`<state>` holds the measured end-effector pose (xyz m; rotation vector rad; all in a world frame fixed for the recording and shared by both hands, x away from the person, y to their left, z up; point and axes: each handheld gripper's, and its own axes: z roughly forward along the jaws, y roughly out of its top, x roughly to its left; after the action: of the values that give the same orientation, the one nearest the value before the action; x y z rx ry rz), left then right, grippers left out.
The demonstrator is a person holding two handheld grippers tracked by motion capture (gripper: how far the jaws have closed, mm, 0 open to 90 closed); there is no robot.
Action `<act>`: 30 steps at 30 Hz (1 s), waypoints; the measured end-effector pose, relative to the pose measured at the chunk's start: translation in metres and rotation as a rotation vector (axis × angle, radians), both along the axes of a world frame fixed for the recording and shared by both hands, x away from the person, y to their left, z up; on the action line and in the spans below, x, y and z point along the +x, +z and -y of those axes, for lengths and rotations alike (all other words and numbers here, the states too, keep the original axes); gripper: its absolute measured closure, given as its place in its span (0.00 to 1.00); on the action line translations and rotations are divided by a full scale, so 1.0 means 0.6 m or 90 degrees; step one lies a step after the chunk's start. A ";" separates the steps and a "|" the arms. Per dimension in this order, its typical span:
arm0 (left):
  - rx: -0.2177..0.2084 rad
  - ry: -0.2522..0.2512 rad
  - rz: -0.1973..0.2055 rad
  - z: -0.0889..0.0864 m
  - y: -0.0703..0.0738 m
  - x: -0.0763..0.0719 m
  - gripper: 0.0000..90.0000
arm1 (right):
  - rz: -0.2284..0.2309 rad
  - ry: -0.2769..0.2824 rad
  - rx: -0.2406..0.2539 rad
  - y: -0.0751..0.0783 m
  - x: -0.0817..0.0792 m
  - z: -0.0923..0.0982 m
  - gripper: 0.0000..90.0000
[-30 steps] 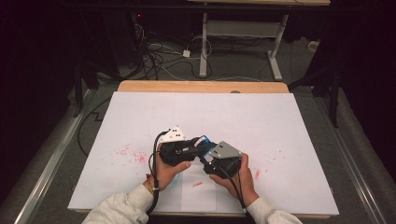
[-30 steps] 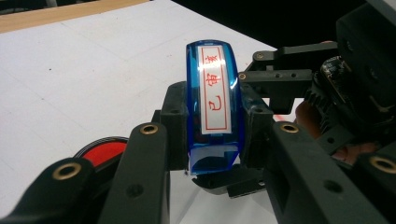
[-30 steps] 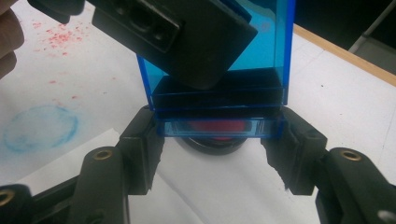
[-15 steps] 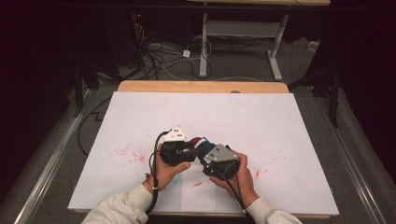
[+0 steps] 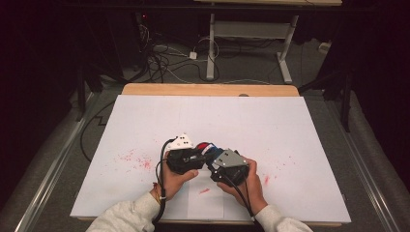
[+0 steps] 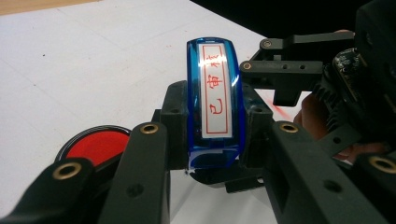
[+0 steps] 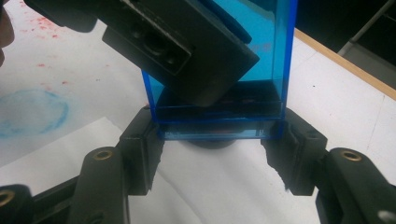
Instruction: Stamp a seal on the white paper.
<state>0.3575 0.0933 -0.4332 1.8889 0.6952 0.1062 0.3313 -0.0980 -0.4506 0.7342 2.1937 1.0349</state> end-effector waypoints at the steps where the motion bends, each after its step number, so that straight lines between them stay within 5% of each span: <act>1: 0.001 0.000 0.000 0.000 0.000 0.000 0.75 | -0.001 0.001 0.001 0.000 0.000 0.000 0.45; 17: -0.032 -0.015 -0.023 -0.007 -0.006 0.006 0.75 | 0.009 0.007 0.005 0.000 -0.002 0.003 0.45; 30: -0.006 -0.006 -0.010 -0.003 -0.003 0.002 0.75 | -0.002 0.013 0.013 -0.005 0.001 0.004 0.44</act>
<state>0.3589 0.0948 -0.4351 1.8864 0.6954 0.0821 0.3318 -0.1007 -0.4533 0.7234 2.2003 1.0688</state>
